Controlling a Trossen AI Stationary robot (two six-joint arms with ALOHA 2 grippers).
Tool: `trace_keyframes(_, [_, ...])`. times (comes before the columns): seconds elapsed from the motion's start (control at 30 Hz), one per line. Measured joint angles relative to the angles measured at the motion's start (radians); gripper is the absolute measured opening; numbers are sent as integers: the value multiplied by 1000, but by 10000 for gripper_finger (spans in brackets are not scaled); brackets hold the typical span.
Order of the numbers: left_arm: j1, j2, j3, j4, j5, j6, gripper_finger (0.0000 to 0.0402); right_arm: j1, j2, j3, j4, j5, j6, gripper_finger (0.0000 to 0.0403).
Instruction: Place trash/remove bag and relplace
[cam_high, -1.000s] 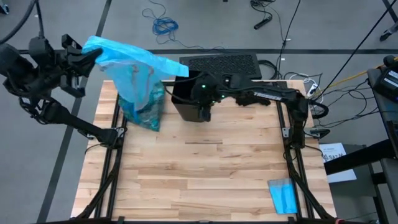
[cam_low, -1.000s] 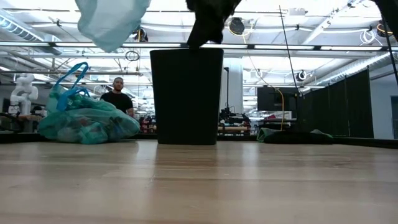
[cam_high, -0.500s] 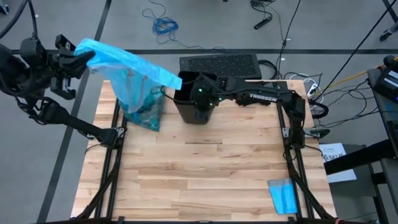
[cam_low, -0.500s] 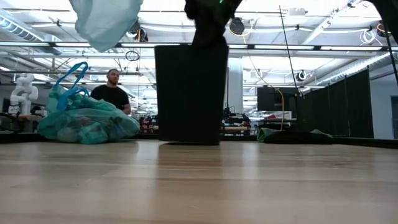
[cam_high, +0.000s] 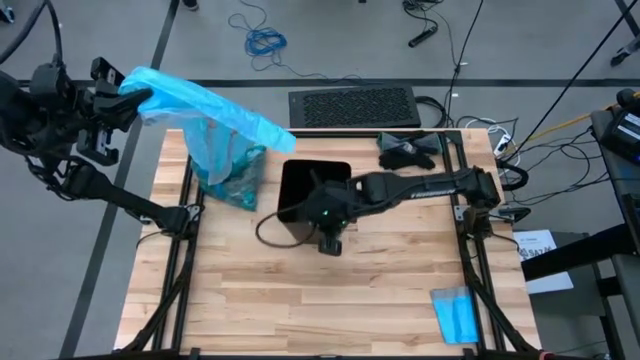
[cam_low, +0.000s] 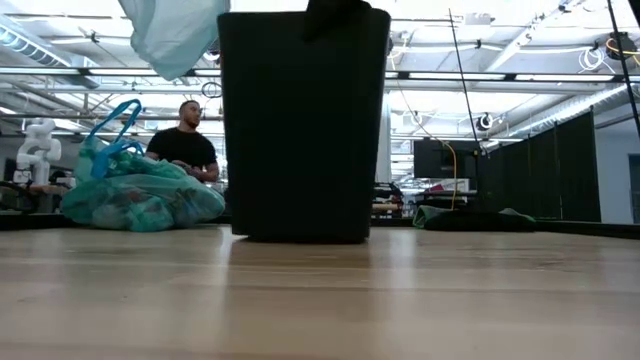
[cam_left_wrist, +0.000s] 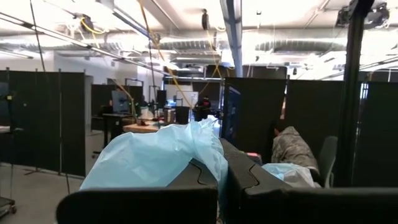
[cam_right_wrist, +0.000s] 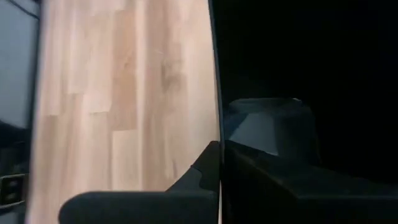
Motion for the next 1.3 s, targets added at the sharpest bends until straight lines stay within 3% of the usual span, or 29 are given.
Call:
trace_keyframes(0.1, [0,0,0,0,1,0,0,8,8,0,28,47,27,1])
trace_keyframes(0.23, [0,0,0,-9,14,-1,0,8,8,0,84,33,31,27])
trace_keyframes(0.47, [1,0,0,-15,55,-27,0,8,5,1,144,-45,28,129])
trace_keyframes(0.63, [0,0,0,-17,67,-28,0,8,-10,0,152,-37,49,185])
trace_keyframes(0.9, [0,7,0,-8,100,-53,0,14,-182,0,183,141,52,173])
trace_keyframes(1.13, [0,61,-1,125,215,-55,0,46,-336,1,181,329,52,152])
trace_keyframes(1.3, [0,133,-1,237,328,-55,0,62,-361,1,210,386,36,148])
